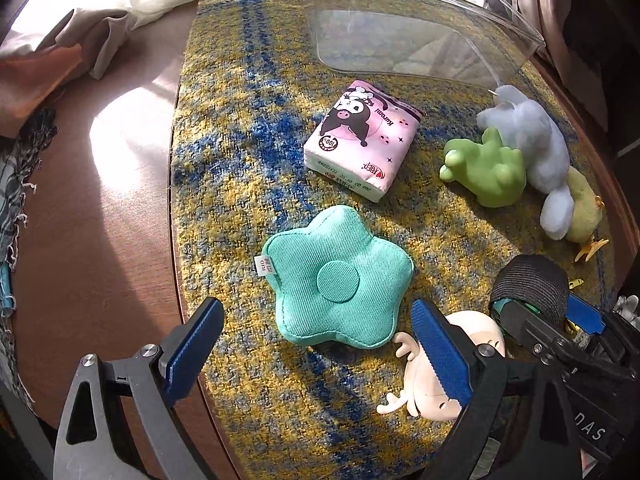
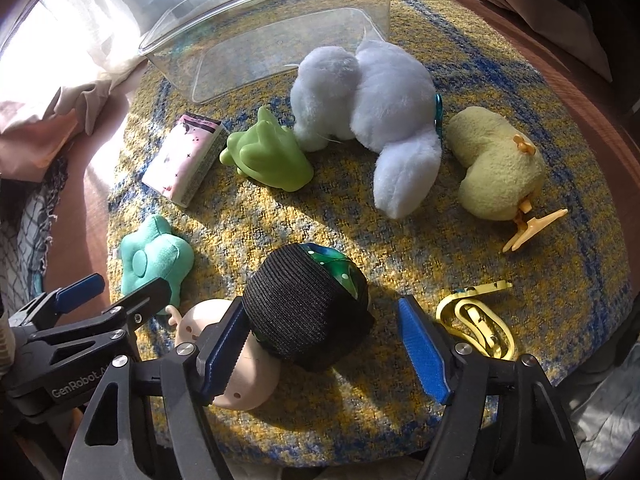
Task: Organize objects
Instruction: 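Grasp the teal flower cushion with the left gripper while the right gripper grasps the black knit ball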
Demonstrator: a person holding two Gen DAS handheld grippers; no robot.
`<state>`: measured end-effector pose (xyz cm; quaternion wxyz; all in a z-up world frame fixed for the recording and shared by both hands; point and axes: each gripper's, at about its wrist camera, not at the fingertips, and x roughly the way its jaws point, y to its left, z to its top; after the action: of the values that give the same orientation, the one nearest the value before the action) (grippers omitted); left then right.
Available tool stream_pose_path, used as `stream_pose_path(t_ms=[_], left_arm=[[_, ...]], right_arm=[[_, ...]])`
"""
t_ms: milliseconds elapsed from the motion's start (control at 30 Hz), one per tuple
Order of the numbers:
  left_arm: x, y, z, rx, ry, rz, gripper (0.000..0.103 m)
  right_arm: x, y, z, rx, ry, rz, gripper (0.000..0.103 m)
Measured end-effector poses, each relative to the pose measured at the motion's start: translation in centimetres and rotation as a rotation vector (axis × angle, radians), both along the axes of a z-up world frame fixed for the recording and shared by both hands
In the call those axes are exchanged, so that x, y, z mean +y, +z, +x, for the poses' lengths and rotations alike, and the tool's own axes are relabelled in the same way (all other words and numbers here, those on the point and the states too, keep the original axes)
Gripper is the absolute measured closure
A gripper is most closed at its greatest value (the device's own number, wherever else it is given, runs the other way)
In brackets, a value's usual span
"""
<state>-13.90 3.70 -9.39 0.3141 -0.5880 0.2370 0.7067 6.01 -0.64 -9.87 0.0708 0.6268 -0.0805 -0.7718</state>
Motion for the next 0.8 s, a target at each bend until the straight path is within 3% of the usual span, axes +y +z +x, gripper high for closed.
stream_pose_path(t_ms=[467,667,800], left_arm=[[1.3,-1.7,-0.9,-0.044,-0.006,-0.01,0.01],[1.6,-2.2,-0.9,-0.059,-0.038,-0.006,0.011],[1.8,-2.2,-0.6,-0.055,-0.053,0.005,0.018]], right_arm=[[-0.3,-0.5,-0.7,-0.006,0.017,-0.01,0.032],[-0.5,-0.5,-0.7,-0.007,0.036,-0.021,0.043],[-1.0,-0.4,-0.8,-0.003,0.043,-0.014,0.044]])
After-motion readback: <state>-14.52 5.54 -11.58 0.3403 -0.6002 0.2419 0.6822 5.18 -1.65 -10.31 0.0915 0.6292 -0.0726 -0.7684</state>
